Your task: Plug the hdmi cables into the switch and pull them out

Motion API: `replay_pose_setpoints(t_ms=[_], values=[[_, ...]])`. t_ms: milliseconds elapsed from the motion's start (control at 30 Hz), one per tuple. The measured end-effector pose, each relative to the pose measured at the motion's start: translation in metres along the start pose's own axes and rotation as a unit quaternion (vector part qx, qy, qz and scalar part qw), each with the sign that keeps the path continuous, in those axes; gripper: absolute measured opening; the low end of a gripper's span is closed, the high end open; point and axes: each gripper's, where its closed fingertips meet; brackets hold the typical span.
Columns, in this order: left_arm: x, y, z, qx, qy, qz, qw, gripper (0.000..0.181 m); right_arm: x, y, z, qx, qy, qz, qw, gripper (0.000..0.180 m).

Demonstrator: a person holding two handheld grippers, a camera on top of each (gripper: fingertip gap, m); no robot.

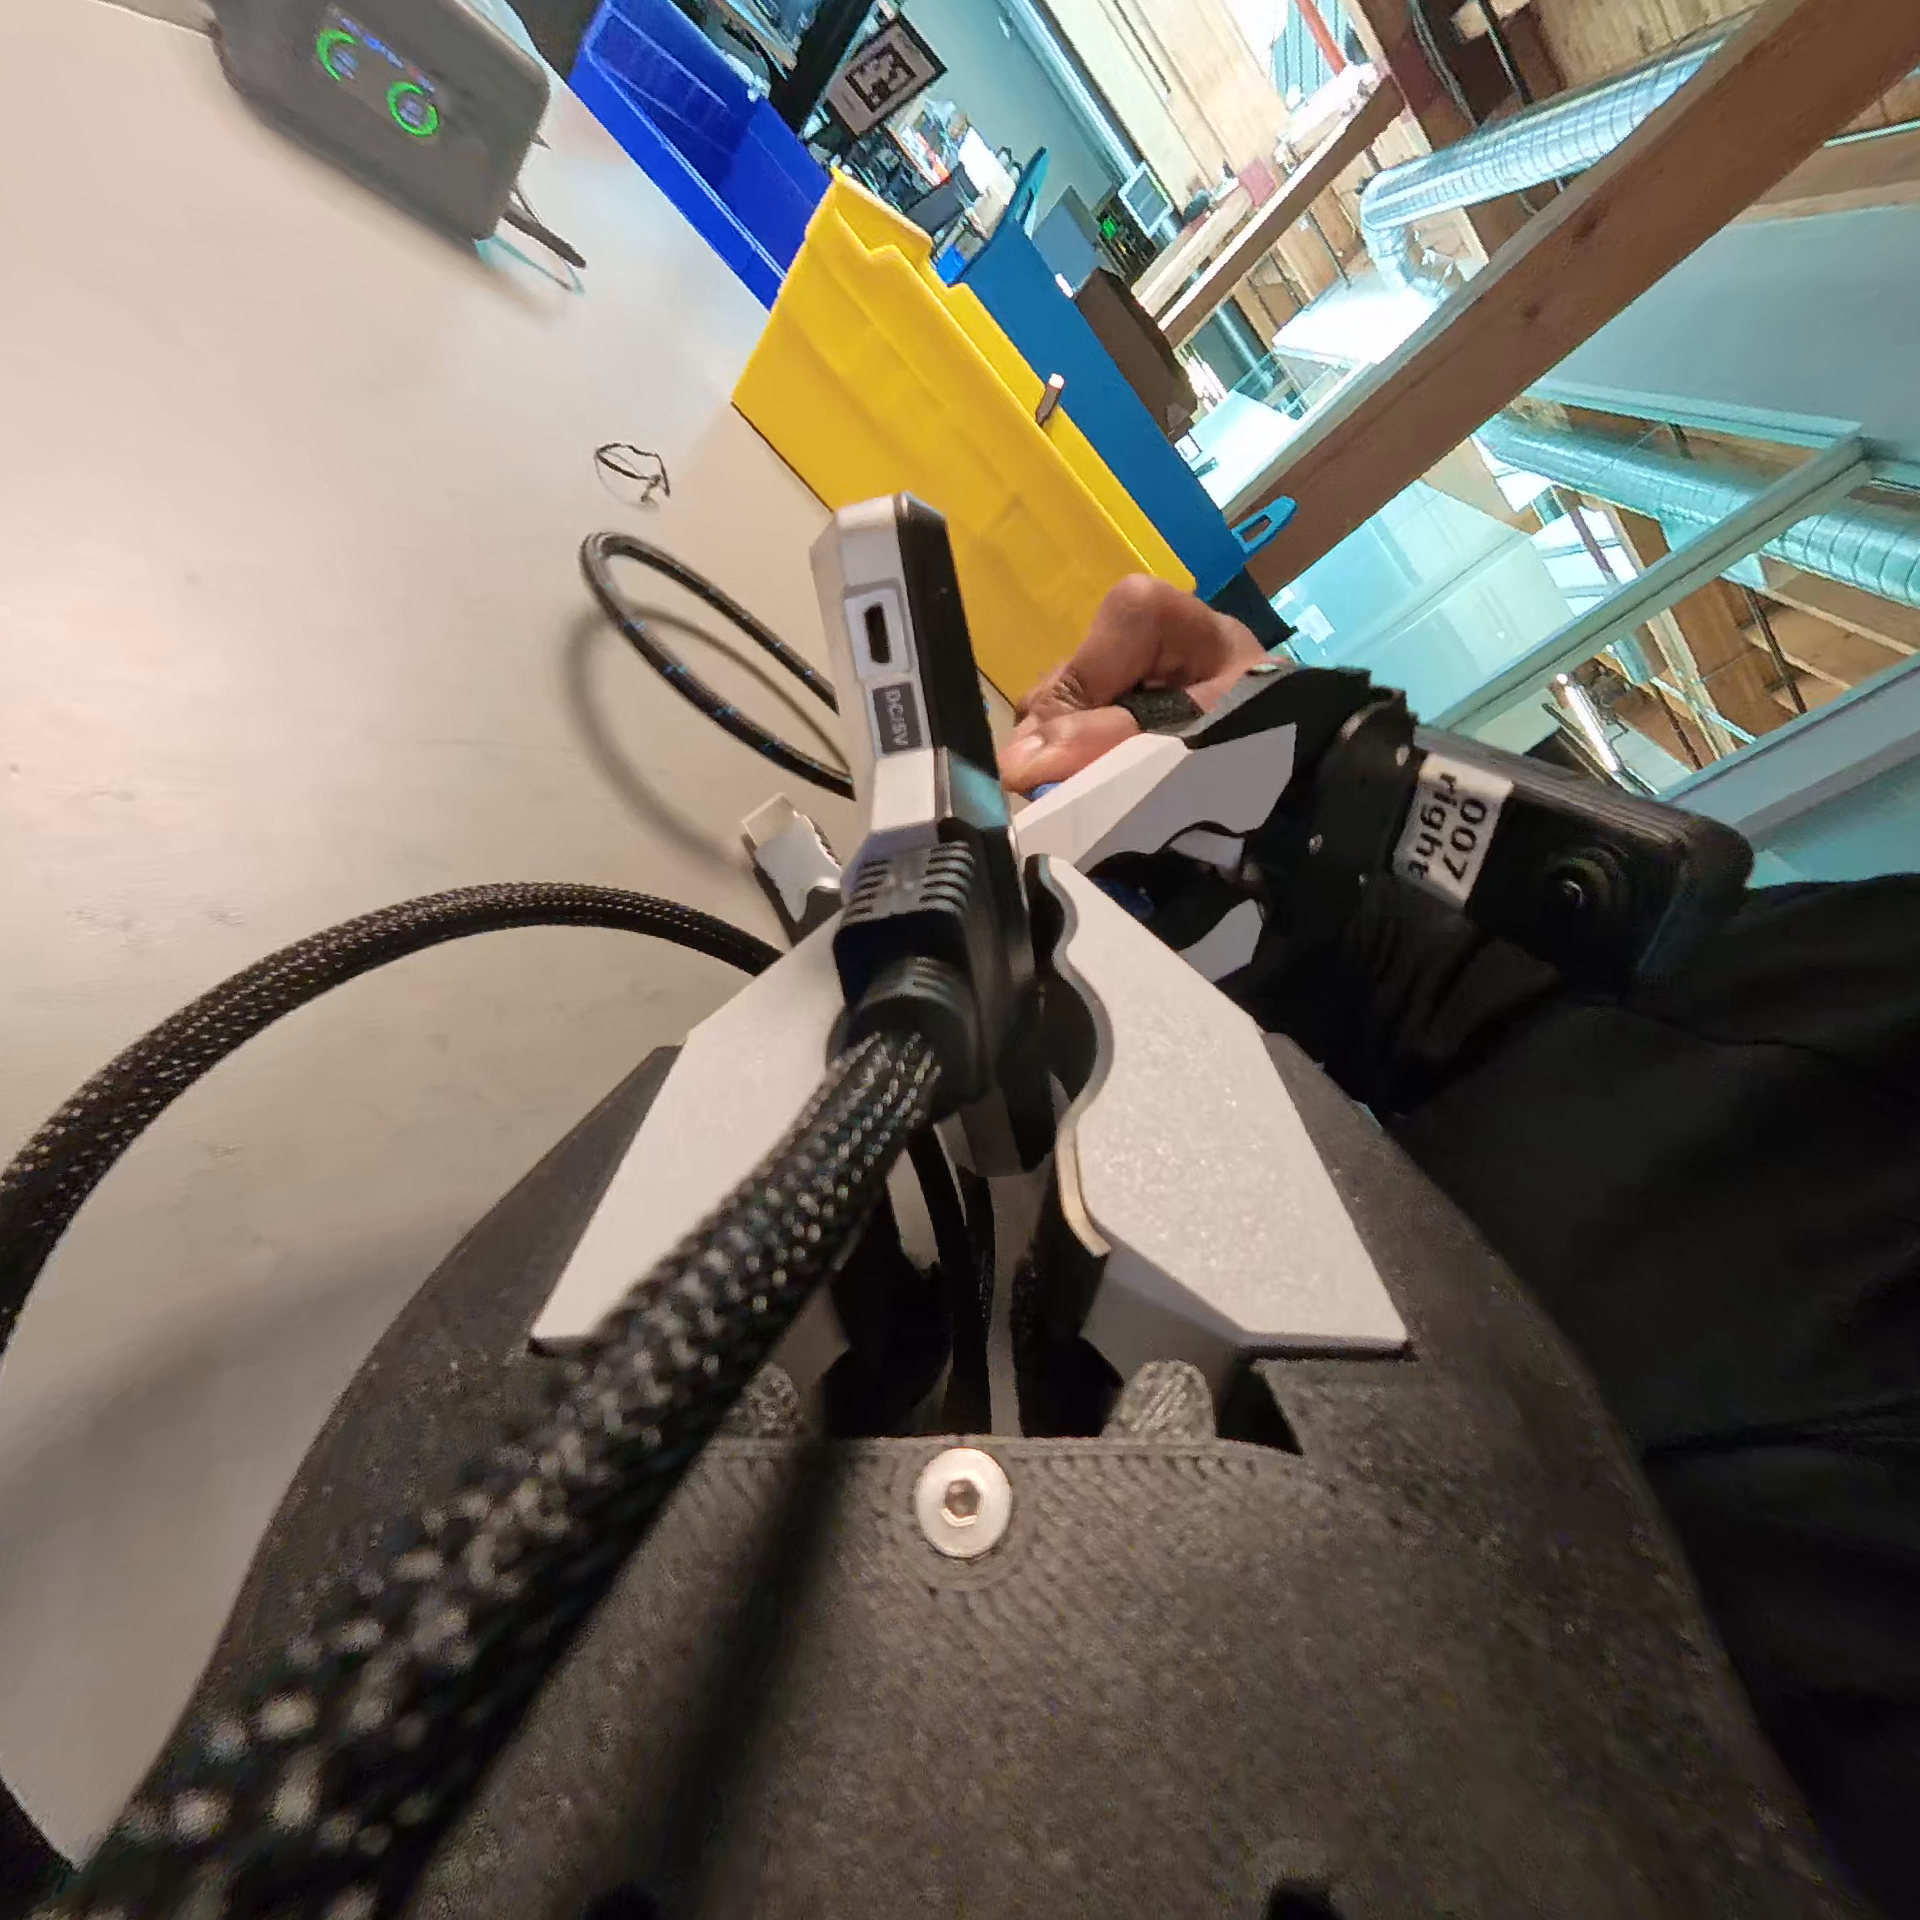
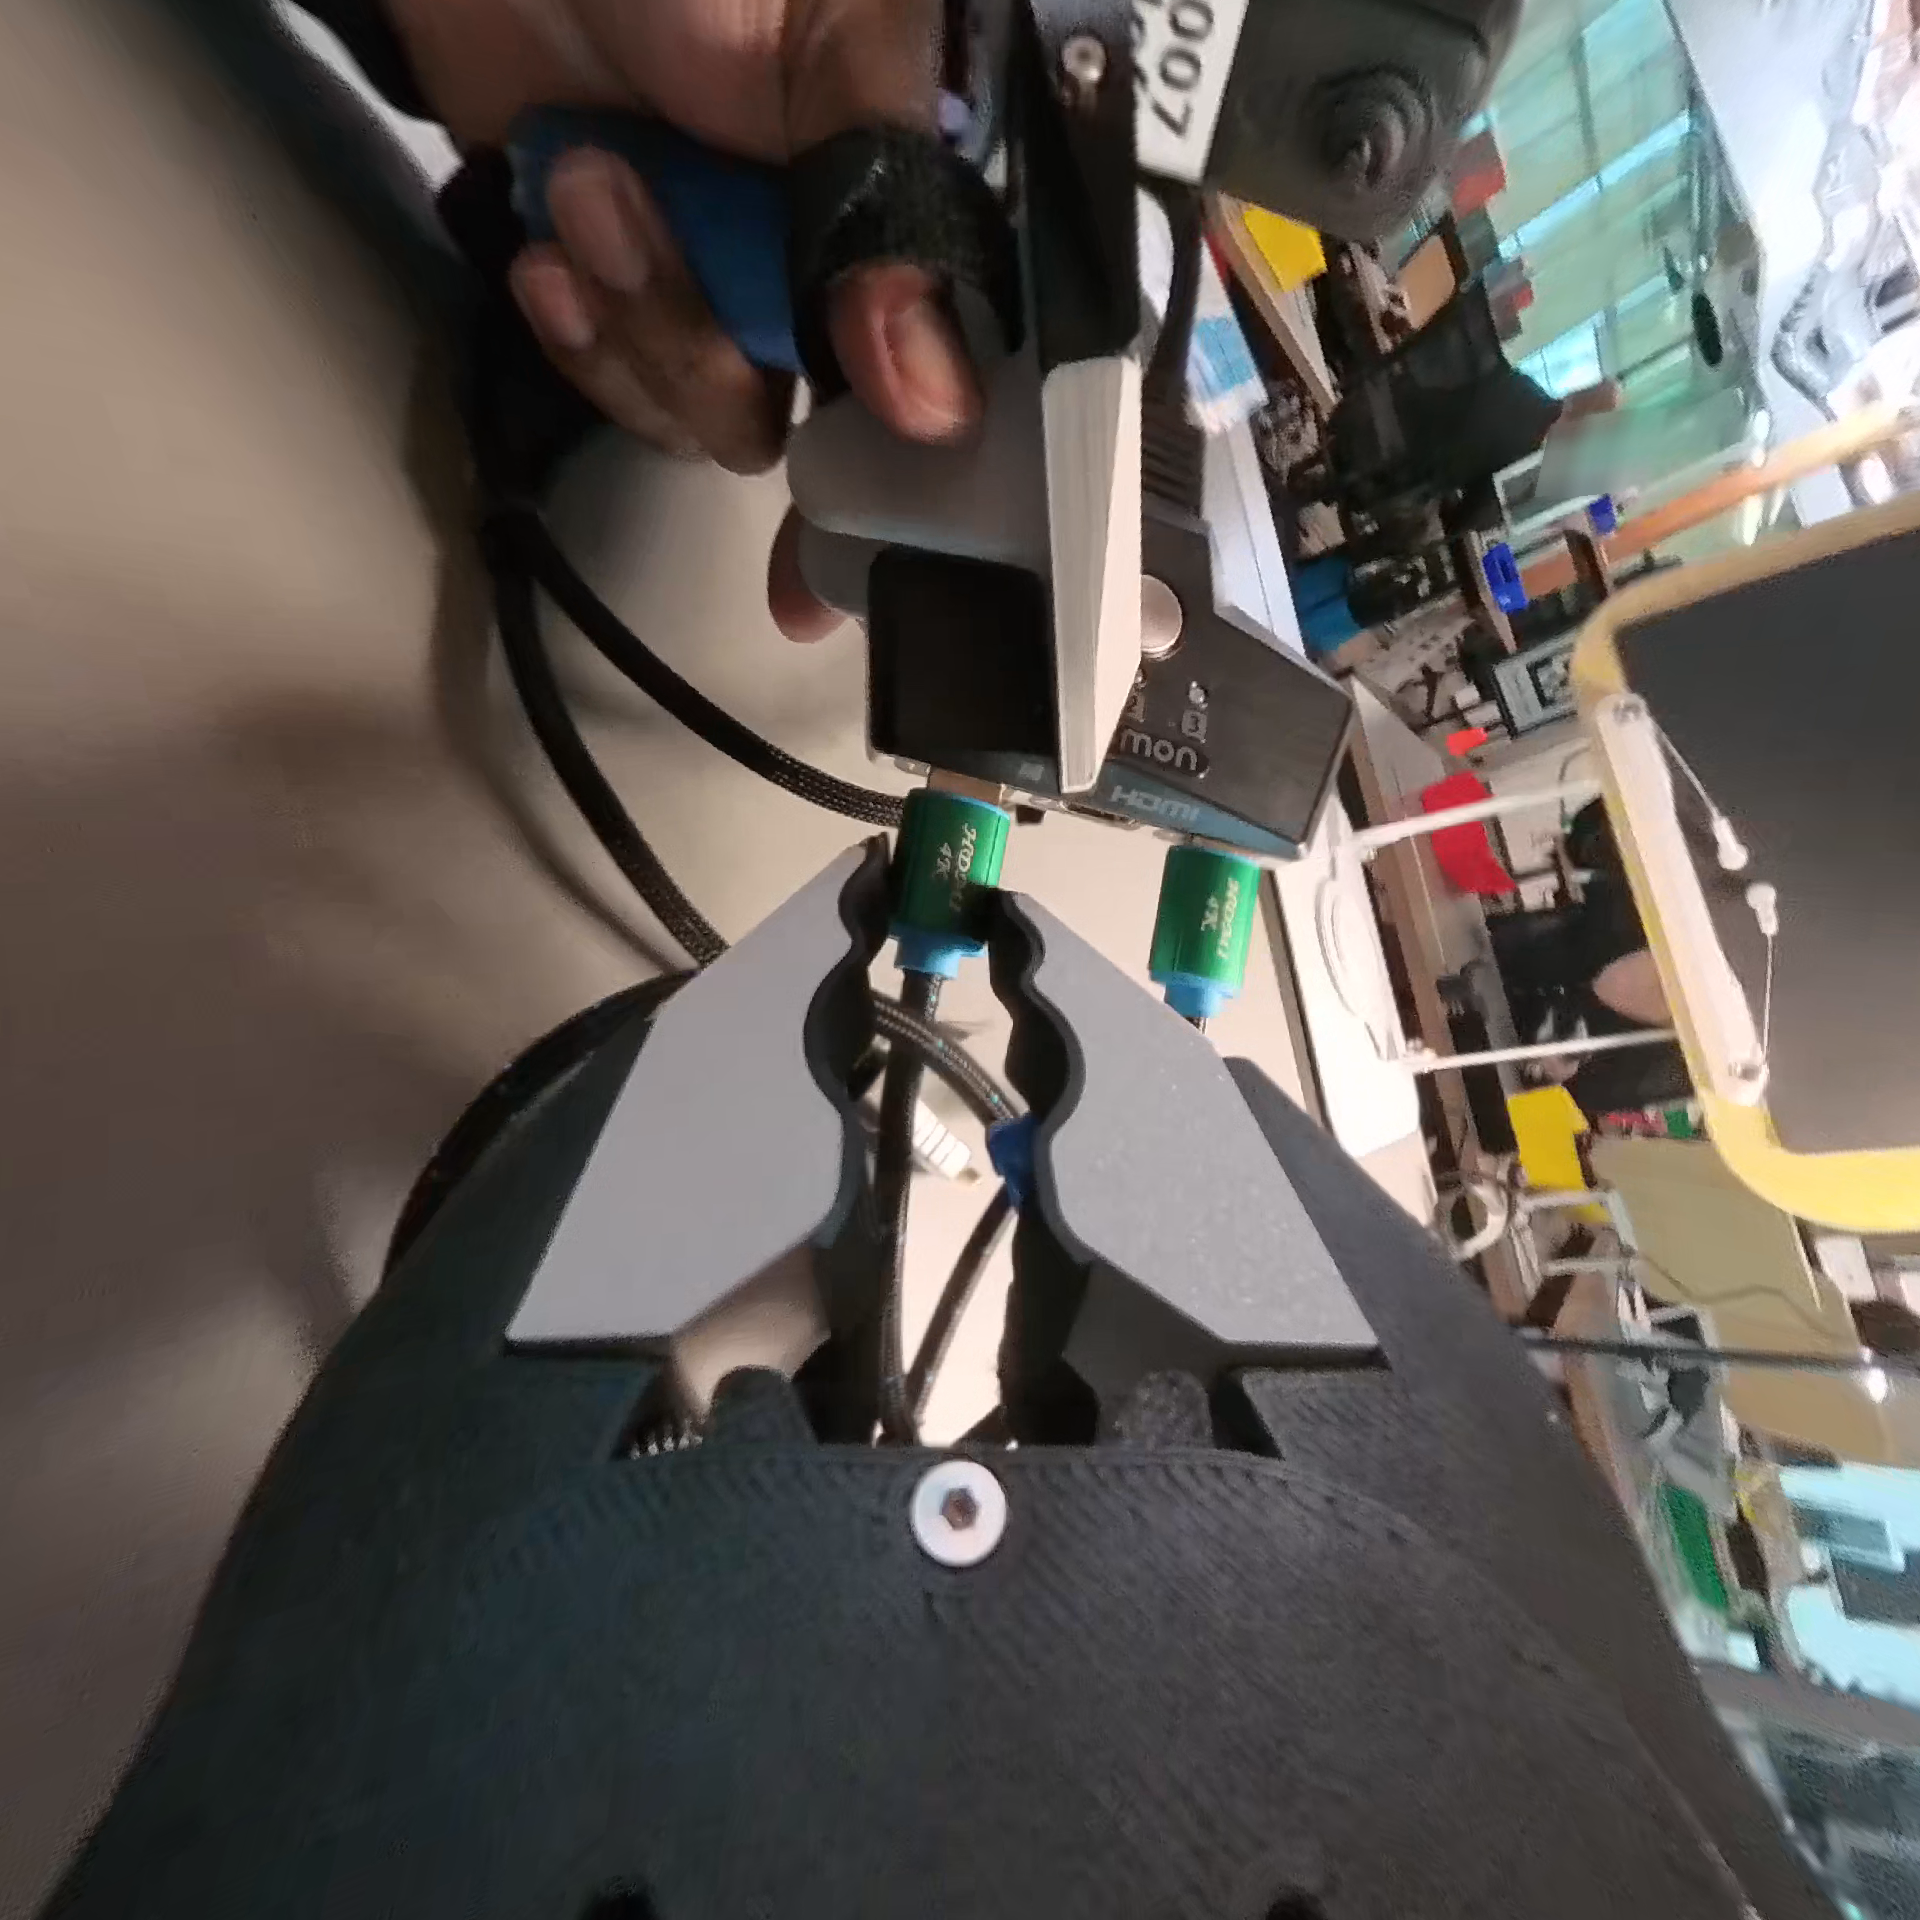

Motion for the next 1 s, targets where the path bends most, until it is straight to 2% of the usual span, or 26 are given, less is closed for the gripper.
replay_pose_setpoints(t_ms=[567, 667, 1000], values=[[-0.006, 0.012, 0.01, -0.006, 0.029, -0.042, 0.999, 0.02, 0.015, -0.001, -0.007, 0.069, -0.031, 0.018, 0.997, 0.022], [-0.008, 0.023, 0.02, -0.016, 0.057, -0.078, 0.995, 0.022, 0.024, -0.005, -0.013, 0.081, -0.058, 0.044, 0.994, 0.022], [-0.008, 0.02, 0.01, -0.009, 0.027, -0.07, 0.997, 0.021, 0.021, 0.008, -0.012, 0.107, -0.049, -0.001, 0.993, 0.022]])
Point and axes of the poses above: each gripper's, where its closed fingertips meet, x back along the fingers, y out of its underside, z = x × y across the jaws, and after that the axes turned 8 degrees about y, right-handed
